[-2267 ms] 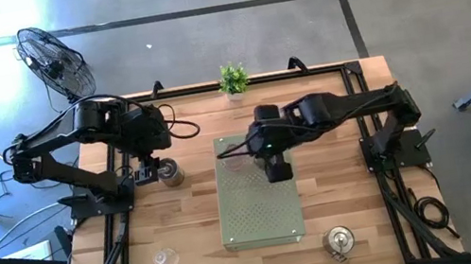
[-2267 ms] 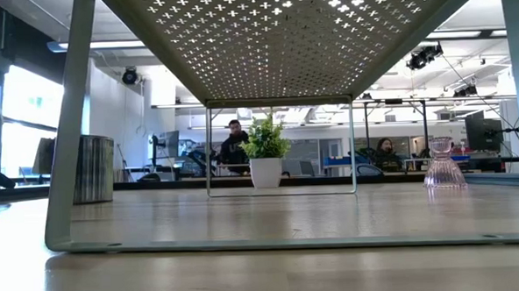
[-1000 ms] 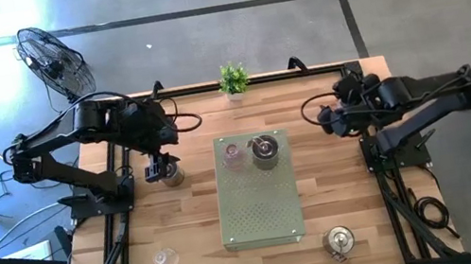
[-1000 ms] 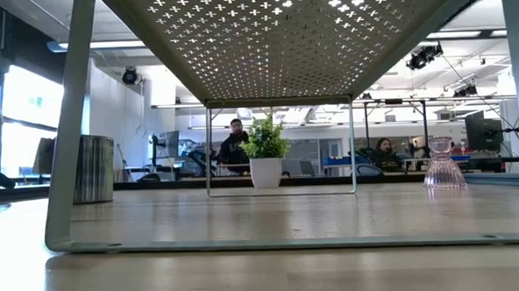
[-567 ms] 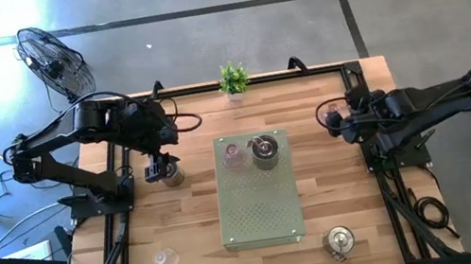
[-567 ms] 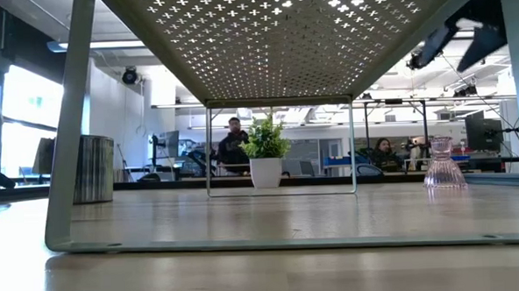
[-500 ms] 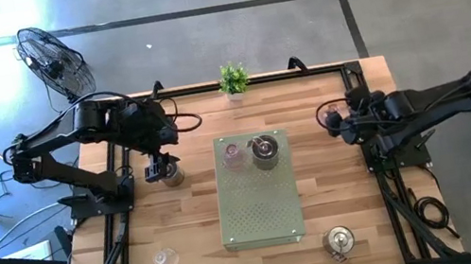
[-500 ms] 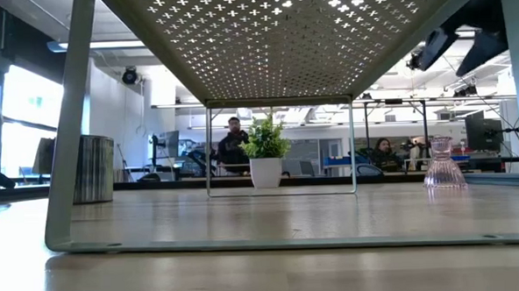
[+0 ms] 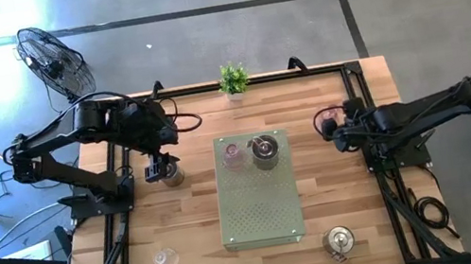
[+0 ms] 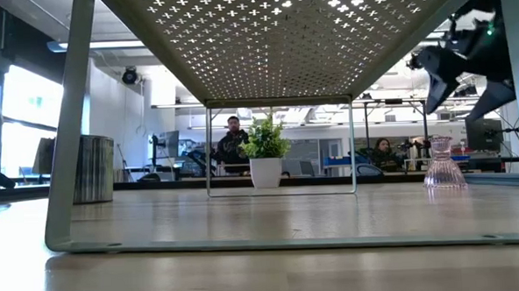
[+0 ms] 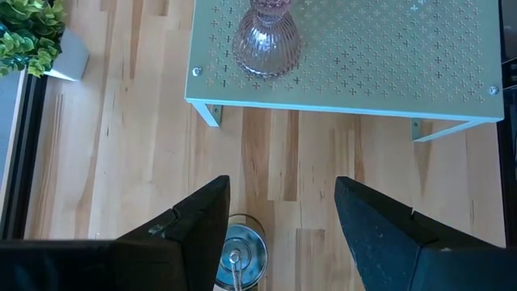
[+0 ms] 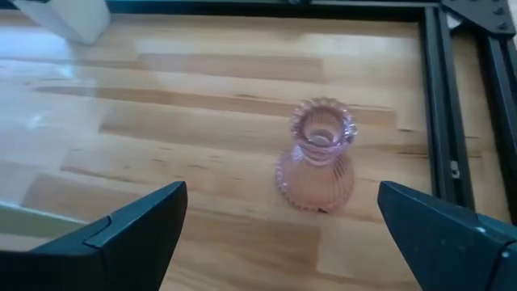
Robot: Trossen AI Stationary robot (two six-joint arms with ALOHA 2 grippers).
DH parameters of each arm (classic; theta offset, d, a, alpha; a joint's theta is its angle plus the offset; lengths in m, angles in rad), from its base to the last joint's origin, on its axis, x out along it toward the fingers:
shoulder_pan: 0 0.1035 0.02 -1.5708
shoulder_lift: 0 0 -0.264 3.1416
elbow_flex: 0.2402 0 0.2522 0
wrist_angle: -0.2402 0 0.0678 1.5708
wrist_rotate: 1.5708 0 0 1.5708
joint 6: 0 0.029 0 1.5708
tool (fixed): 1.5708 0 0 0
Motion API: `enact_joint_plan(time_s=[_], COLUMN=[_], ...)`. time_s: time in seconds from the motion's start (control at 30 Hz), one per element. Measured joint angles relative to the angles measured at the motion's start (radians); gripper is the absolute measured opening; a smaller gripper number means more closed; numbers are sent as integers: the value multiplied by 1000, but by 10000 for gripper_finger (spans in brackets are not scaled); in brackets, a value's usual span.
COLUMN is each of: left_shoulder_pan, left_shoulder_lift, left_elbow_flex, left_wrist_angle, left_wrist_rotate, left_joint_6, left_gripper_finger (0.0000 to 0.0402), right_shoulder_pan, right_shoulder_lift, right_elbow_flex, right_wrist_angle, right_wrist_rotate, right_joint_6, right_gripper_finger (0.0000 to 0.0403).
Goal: Pick & Place candle stick holders
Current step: Put the pink transparent candle holder on the shelf
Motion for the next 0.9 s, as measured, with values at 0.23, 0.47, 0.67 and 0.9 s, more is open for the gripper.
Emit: enact_joint_plan(time_s=[0.23,0.47,0.67,0.9], left_shoulder_pan=[0,0,0,0], left_shoulder_lift=[0,0,0,0], left_elbow_flex=[0,0,0,0], left_wrist_angle=[0,0,0,0], left_wrist_rotate=[0,0,0,0], left_joint_6=[0,0,0,0], left_gripper_finger=[221,221,221,221], right_shoulder_pan=[-22,-73,-119,-183], right_shoulder_lift=[0,0,0,5], right_elbow_flex=[-32,-87,-142,-161], right_wrist_angle=[5,83,175,346], right_wrist_rotate=[53,45,42,52], right_joint_6=[11,7,-42,-210], right_gripper_finger=[400,400,400,400])
